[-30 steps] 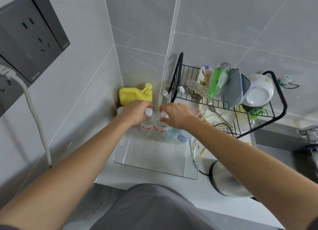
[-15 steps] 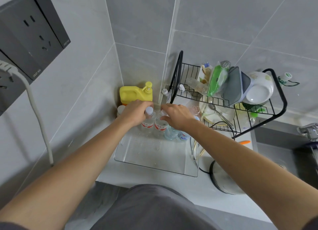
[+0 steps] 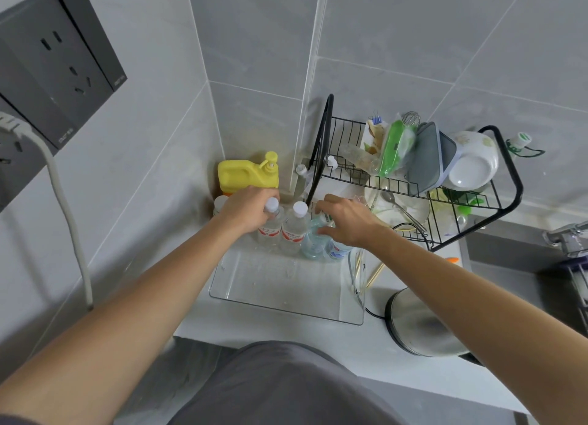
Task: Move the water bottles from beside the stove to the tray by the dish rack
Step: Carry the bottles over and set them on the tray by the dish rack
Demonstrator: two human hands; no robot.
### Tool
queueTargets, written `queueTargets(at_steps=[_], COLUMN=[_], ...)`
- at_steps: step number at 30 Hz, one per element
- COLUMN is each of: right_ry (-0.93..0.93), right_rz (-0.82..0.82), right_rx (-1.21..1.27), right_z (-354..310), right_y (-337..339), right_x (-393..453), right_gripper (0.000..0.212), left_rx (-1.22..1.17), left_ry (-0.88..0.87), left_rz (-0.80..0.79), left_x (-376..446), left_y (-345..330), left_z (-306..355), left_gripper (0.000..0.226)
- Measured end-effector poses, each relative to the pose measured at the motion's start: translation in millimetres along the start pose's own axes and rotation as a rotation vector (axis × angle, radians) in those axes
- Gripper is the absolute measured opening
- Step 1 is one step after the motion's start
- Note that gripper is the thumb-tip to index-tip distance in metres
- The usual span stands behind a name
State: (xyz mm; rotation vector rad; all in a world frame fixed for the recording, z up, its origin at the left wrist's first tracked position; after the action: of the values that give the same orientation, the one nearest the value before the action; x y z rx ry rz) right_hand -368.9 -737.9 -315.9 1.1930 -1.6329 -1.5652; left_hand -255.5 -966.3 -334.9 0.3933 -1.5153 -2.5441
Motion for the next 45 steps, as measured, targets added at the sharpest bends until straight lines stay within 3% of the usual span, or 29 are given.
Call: queueTargets(at_steps=[16, 26, 32, 42, 45], right_ry=[-0.085, -0.080, -0.071, -0.099, -0.103], right_rz=[-0.034, -0.030, 0.051, 0.079, 0.035], right_rx=[-0.133, -0.093, 0.021, 0.121, 0.126], right_z=[0, -3, -17, -24, -20], right_y=[2, 1, 2, -10, -11], right_x=[6, 9, 16, 28, 27], right_gripper=[0.041, 0.043, 0.058, 0.032, 0.042], left_rx=[-0.085, -0.107, -0.107, -0.094, -0.094], left_ry=[0.017, 0.008, 0.003, -0.019, -0.019], left_rz=[0.006, 0.027, 0.016, 0.007, 0.009], left_x=[0, -5, -6, -7, -7], left_y=[-3, -2, -1, -1, -1], left_z=[-3, -3, -1, 0, -1], left_gripper=[0.019, 0.018, 0.018, 0.015, 0.015])
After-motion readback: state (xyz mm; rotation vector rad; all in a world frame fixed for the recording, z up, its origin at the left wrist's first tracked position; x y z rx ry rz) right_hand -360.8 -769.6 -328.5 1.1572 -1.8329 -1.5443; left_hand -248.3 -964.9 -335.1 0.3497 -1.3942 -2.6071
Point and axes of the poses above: each hand's wrist, its own x-axis towards the middle knuckle, its own y-axis out of the back of the hand, z = x × y, the point moved 1 cm from there along x, towards the middle knuckle, and after that the axes turned 4 degrees about y, right-handed, at the moved point
